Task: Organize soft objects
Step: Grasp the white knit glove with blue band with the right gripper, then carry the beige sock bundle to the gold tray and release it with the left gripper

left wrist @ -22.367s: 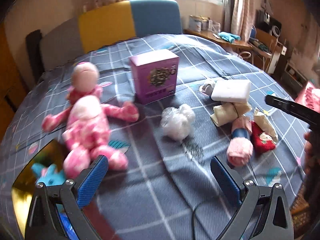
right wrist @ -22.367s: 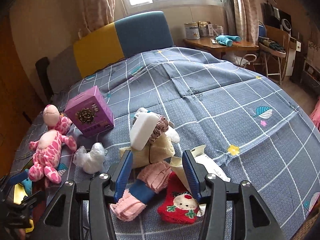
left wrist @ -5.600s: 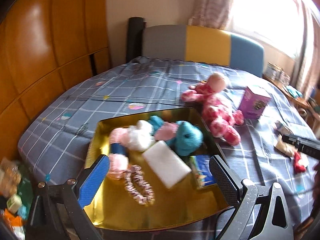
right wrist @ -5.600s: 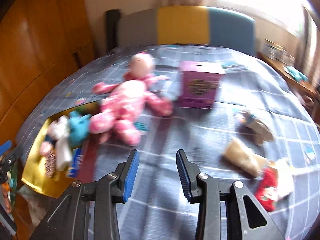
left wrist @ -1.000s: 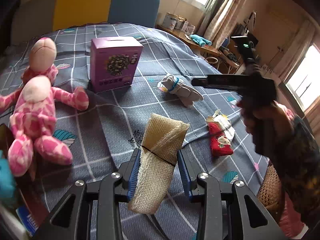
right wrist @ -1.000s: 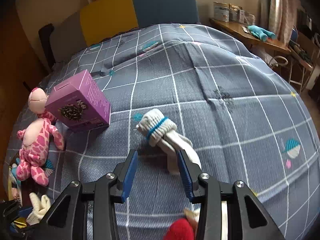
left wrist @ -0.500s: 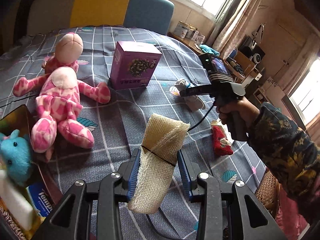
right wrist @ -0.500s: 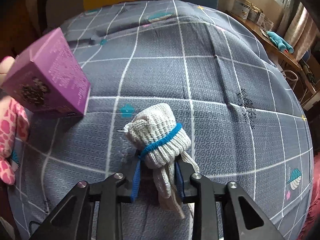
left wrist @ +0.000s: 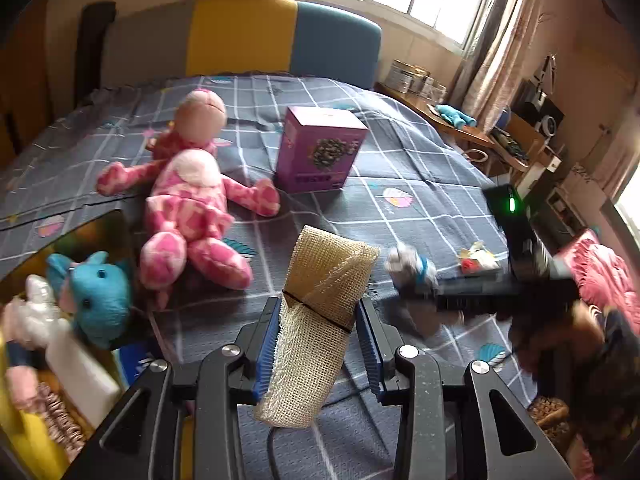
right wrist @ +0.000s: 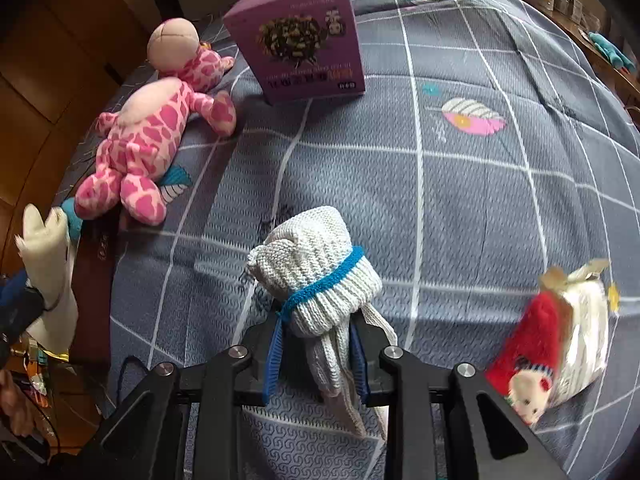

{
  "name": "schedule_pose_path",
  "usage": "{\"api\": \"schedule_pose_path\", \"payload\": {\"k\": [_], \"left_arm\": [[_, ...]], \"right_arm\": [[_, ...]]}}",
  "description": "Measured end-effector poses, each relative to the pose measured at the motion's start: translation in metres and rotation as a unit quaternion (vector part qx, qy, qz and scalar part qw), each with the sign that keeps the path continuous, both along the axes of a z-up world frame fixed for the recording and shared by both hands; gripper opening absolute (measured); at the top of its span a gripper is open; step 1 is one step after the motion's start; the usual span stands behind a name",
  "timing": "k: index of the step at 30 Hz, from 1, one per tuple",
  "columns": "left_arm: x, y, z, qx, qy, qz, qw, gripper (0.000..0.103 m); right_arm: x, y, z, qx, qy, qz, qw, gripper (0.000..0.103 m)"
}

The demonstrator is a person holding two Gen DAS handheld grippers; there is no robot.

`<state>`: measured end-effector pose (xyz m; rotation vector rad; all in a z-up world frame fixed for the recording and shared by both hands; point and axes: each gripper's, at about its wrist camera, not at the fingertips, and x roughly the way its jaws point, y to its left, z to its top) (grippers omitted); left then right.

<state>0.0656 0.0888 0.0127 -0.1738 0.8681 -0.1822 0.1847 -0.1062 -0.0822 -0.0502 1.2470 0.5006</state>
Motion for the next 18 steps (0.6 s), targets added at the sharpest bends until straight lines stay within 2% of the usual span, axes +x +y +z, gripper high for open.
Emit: {"api": "schedule_pose_path", "payload": {"k": [3, 13, 18], "left_arm": [[-0.009, 0.003, 0.003, 0.019, -0.01, 0.014, 0.9997, 0.038], [-0.037, 0.012, 0.008, 0.024, -0.022, 0.032, 0.999, 0.038], [-0.049, 0.017, 0.011, 0.029, -0.027, 0.04, 0.9984, 0.038]], "right_arm": [[-0.002, -0.004, -0.017, 0.015, 0.001, -0.017, 1.0, 0.029], [0.001, -0.013, -0.023, 0.041, -0.004, -0.027, 0.999, 0.03], [-0.002, -0.009, -0.022, 0.028, -0.02, -0.016, 0.999, 0.031]]}}
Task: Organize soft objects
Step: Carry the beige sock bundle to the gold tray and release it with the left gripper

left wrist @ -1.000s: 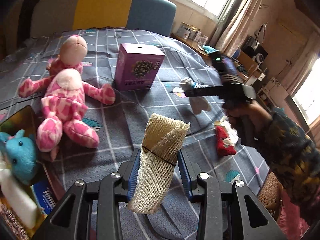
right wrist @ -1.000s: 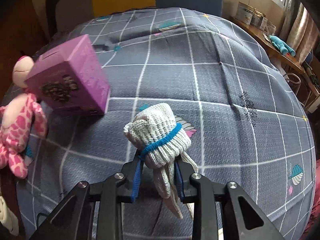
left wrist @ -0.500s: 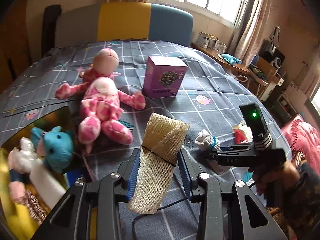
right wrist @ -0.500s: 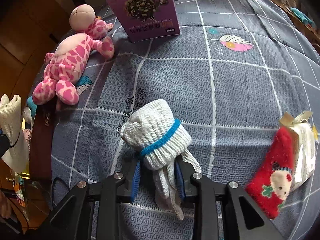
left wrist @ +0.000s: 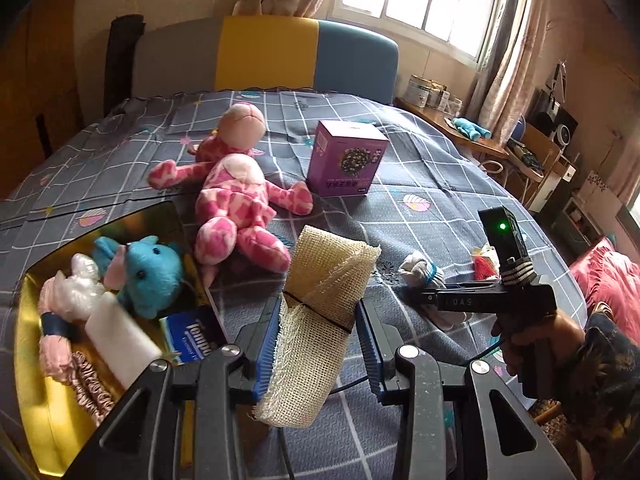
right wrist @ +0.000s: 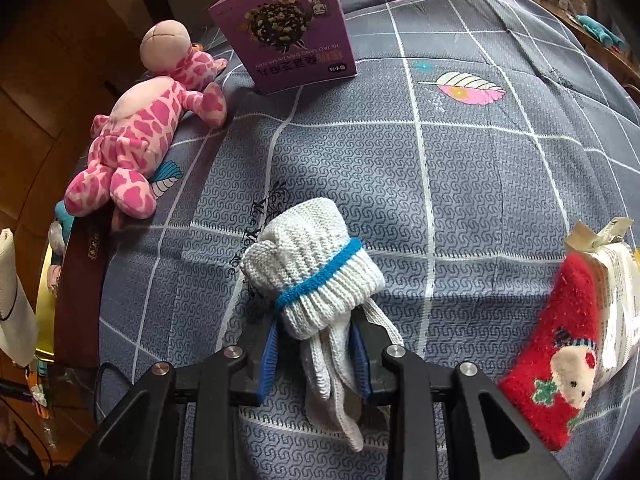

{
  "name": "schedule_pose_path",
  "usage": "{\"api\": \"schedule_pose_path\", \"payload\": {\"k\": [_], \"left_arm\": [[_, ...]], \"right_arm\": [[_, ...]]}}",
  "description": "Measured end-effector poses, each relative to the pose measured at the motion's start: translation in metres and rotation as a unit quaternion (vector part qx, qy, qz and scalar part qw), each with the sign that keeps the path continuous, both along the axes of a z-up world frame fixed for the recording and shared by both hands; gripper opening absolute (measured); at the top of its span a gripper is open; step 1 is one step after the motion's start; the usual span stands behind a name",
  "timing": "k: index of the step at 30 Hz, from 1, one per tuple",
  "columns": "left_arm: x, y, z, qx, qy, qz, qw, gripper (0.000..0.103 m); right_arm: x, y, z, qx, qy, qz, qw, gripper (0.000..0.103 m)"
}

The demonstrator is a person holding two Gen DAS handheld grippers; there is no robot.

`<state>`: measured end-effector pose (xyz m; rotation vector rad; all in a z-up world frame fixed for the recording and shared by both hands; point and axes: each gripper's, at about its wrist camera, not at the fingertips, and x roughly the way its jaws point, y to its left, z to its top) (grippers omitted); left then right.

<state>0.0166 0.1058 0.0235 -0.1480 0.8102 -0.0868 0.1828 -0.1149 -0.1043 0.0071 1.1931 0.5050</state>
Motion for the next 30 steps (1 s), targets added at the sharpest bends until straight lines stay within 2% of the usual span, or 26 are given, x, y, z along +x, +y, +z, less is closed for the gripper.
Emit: {"api": "schedule_pose_path", "payload": {"k": [9, 16, 19, 25, 27, 30], "left_arm": [[-0.022, 0.029, 0.0, 0.002, -0.003, 0.036, 0.9994, 0.038], [-0.049, 0.086, -0.001, -0.003, 0.0, 0.109, 0.994, 0.038], [-0.065, 0.123, -0.003, -0.004, 0.005, 0.159, 0.9873, 0.038], [-0.098, 0.195, -0.029, -0.031, 0.042, 0.256, 0.9652, 0.038], [-0.106, 0.21, -0.04, -0.04, 0.055, 0.278, 0.9581, 0.038], [-0.11, 0.22, -0.053, -0.038, 0.07, 0.294, 0.9526, 0.038]], "right_arm": [[-0.012, 0.021, -0.001, -0.063, -0.056, 0.041, 0.996, 0.031], [-0.013, 0.023, -0.002, -0.074, -0.066, 0.048, 0.994, 0.031], [-0.014, 0.023, -0.001, -0.077, -0.068, 0.049, 0.994, 0.031], [-0.015, 0.022, 0.0, -0.079, -0.068, 0.05, 0.993, 0.031], [-0.015, 0.023, -0.001, -0.079, -0.069, 0.05, 0.993, 0.031], [-0.015, 0.023, -0.001, -0.078, -0.069, 0.049, 0.993, 0.031]]}}
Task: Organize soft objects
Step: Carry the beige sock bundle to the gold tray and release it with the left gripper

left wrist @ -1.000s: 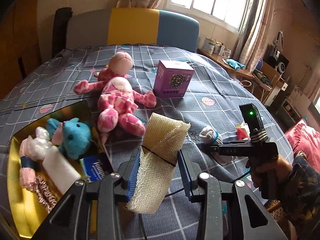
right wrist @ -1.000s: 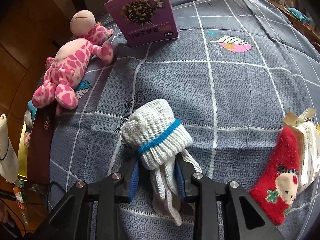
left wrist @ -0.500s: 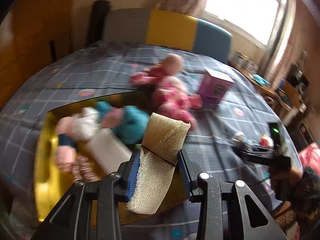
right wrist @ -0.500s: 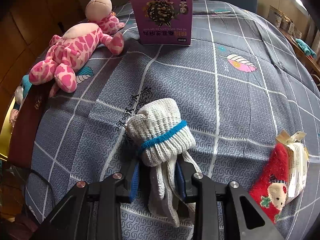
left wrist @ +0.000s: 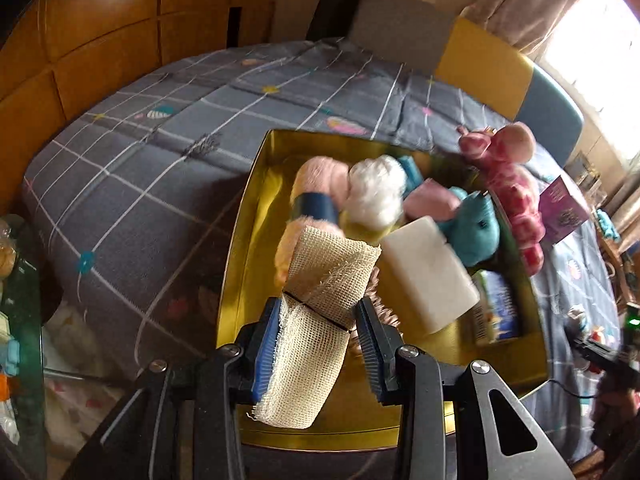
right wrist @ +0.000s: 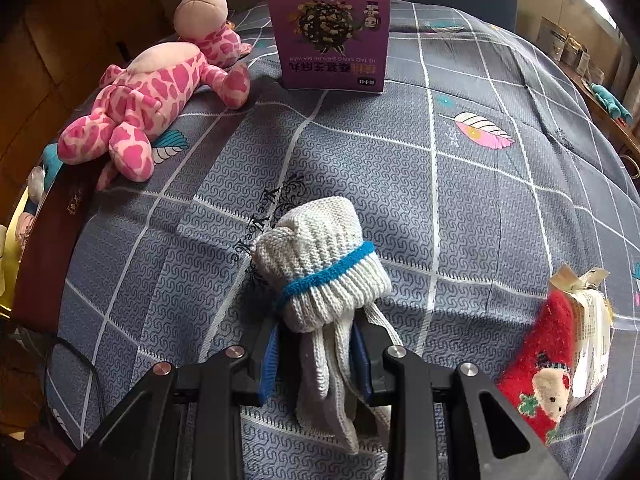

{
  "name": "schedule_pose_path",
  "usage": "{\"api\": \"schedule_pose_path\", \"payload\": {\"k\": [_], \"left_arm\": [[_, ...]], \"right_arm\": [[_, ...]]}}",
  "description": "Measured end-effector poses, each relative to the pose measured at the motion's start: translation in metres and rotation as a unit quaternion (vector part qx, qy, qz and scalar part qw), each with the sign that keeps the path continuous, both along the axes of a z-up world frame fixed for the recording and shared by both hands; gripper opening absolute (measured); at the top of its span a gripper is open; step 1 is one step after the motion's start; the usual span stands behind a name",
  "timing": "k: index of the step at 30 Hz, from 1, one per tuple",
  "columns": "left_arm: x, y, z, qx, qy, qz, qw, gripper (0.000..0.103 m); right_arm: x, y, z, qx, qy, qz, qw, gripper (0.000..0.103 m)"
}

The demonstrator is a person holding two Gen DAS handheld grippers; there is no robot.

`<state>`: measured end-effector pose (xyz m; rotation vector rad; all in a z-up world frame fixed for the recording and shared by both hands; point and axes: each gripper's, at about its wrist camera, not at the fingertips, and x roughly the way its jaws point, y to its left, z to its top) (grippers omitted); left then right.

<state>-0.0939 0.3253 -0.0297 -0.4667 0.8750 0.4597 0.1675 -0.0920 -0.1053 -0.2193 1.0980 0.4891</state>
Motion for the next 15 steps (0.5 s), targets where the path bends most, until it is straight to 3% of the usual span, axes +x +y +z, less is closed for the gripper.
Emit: {"api": "schedule_pose_path", "payload": {"k": [6, 8, 15], "left_arm": [[0.0, 0.004, -0.02, -0.005, 0.02, 0.002, 0.9998, 0.04], [0.003, 0.004, -0.024, -0.005, 0.025, 0.002, 0.9997, 0.046], [0.007, 0.001, -0.03, 0.025, 0.041, 0.008, 0.9988, 0.049]], "right_arm": [[0.0, -0.001, 0.0, 0.0, -0.001, -0.001, 1.0, 0.031], [0.0, 0.0, 0.0, 0.0, -0.001, -0.002, 1.0, 0.031], [0.0, -0.001, 0.0, 0.0, -0.001, -0.003, 1.0, 0.031]]}}
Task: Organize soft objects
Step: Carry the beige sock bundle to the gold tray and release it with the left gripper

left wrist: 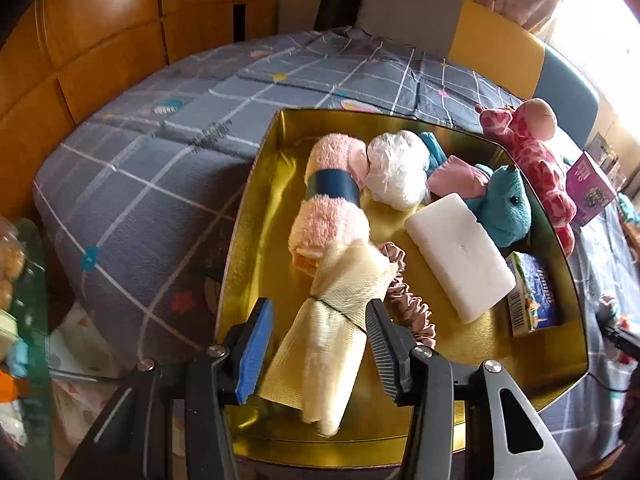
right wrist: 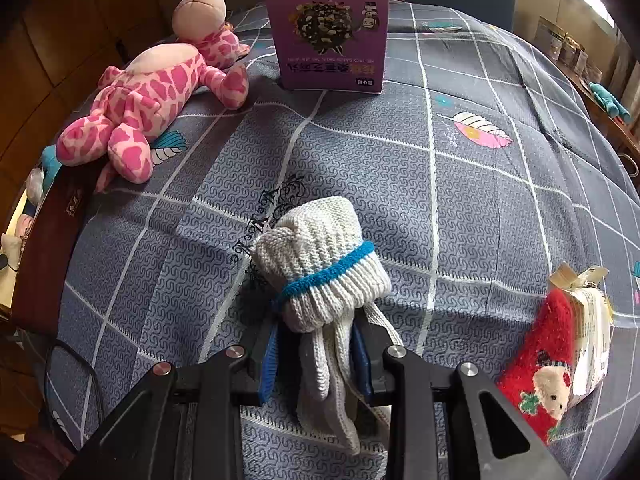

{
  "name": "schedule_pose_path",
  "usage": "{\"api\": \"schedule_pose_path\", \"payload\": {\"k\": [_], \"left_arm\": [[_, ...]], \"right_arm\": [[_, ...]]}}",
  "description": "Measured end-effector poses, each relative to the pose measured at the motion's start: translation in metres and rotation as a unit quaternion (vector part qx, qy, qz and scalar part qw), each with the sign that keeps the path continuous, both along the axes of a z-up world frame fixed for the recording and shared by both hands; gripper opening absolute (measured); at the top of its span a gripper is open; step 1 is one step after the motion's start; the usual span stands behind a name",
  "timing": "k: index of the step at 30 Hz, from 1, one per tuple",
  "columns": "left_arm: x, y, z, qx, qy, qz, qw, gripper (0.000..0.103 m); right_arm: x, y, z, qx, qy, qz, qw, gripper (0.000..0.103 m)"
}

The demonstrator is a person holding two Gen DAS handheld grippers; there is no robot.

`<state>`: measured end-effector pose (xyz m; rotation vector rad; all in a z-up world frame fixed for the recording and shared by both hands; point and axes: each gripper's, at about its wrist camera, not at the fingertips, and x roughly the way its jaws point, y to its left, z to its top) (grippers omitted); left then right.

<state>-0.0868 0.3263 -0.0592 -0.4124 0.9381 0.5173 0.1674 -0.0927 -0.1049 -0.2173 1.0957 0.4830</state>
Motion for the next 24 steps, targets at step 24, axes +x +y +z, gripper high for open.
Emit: {"api": "schedule_pose_path", "payload": {"k": [24], "left_arm": [[-0.008, -0.041, 0.061, 0.097, -0.061, -0.013, 0.9933, 0.062]], "right_arm": [[-0.003, 0.001, 0.001, -0.019, -0.019, 0.007, 1.0, 0.031]]}}
